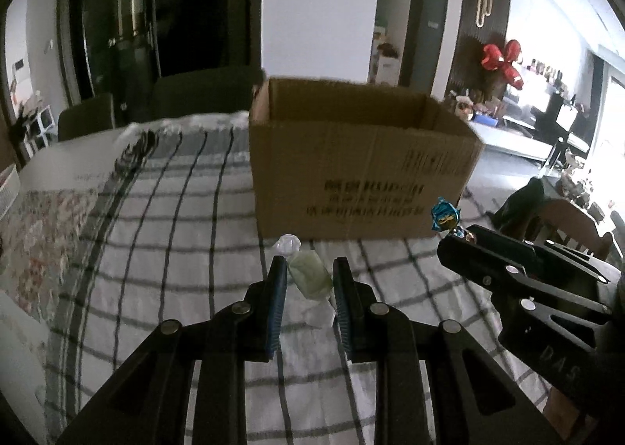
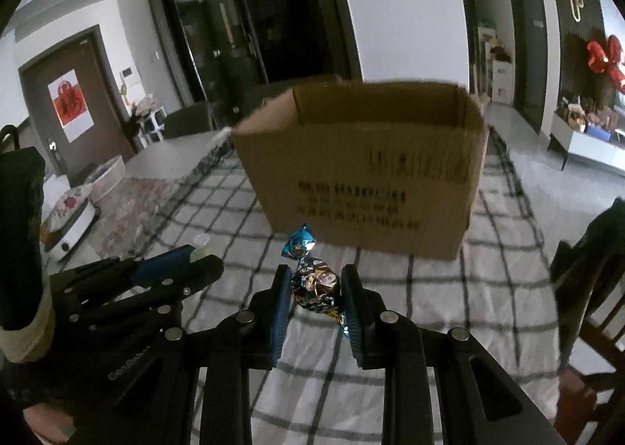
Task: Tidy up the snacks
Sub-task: 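Carry the clear packet and blue-foil candy into the box and open both tools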
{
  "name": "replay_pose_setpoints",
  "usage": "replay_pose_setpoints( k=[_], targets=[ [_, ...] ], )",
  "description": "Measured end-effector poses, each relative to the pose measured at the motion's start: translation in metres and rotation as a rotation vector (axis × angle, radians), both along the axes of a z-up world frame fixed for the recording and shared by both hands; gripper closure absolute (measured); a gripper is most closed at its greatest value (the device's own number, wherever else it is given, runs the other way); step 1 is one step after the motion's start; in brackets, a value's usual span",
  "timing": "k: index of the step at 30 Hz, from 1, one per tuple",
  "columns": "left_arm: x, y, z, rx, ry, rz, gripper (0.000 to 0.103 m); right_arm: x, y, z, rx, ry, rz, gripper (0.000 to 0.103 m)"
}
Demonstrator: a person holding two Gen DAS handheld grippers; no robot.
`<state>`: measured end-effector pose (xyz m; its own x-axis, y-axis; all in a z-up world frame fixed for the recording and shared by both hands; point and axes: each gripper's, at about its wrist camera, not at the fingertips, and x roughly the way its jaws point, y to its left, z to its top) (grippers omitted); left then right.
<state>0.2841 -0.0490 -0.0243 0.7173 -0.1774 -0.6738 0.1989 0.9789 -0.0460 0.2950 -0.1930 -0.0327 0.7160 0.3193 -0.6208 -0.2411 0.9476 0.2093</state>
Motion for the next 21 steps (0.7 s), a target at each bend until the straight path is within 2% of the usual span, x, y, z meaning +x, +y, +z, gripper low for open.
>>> replay_pose_setpoints(
  k=[7,14,21],
  targets=[
    [0.012,-0.006,0.034,0.001,-0.079,-0.024,0.079,0.010,-0.010,0.034,-0.013,-0.074,-0.024,0.076],
    [0.041,-0.017,0.062,0.034,-0.151,-0.052,0.079,0.027,-0.018,0.062,-0.030,-0.140,-0.051,0.076],
    [0.077,-0.028,0.079,0.033,-0.163,-0.061,0.079,0.059,-0.025,0.082,-0.065,-0.175,-0.063,0.076]
  ],
)
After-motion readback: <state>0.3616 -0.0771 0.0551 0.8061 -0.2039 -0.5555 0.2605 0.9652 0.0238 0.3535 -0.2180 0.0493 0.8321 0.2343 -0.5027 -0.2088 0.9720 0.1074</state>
